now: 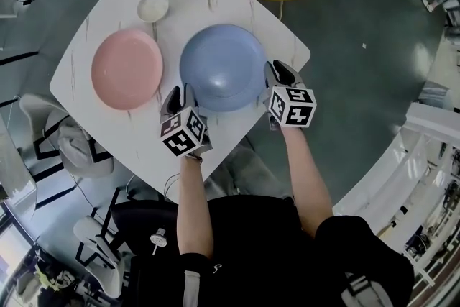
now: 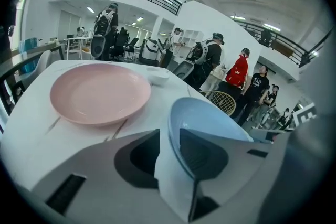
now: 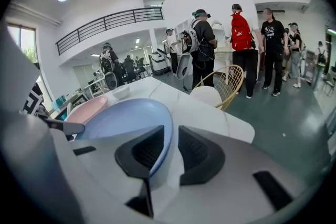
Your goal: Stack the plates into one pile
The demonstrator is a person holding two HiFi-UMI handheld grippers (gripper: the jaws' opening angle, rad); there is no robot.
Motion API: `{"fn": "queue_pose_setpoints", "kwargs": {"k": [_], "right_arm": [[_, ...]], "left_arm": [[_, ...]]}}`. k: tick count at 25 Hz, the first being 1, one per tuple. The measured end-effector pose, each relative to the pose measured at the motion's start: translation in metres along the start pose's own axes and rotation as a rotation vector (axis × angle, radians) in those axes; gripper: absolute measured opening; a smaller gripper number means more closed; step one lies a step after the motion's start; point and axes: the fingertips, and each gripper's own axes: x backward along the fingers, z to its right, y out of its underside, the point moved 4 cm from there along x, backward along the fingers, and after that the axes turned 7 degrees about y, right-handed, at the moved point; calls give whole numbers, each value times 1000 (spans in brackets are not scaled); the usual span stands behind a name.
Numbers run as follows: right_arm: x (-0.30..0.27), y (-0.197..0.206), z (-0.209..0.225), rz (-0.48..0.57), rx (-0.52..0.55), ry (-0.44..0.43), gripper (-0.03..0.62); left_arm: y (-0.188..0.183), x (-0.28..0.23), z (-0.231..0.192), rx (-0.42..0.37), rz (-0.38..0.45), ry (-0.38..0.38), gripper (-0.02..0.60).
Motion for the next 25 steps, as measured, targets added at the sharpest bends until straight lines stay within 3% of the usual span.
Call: {"fn": "queue_pose_setpoints", "kwargs": {"k": [5, 14, 20, 25], "right_arm": [[6, 0, 6, 4, -14, -3, 95], [-15, 14, 0, -74, -46, -84, 150], [-24, 22, -6, -106, -81, -138, 150], [-27, 26, -6, -112, -113, -152, 100]], "left_arm": [[-4, 7, -5, 13, 23, -4, 132], [0, -14, -6, 86, -8, 71, 163], [7, -25, -1, 61, -53, 88, 157], [8, -29, 2, 32, -81, 69, 95]]}}
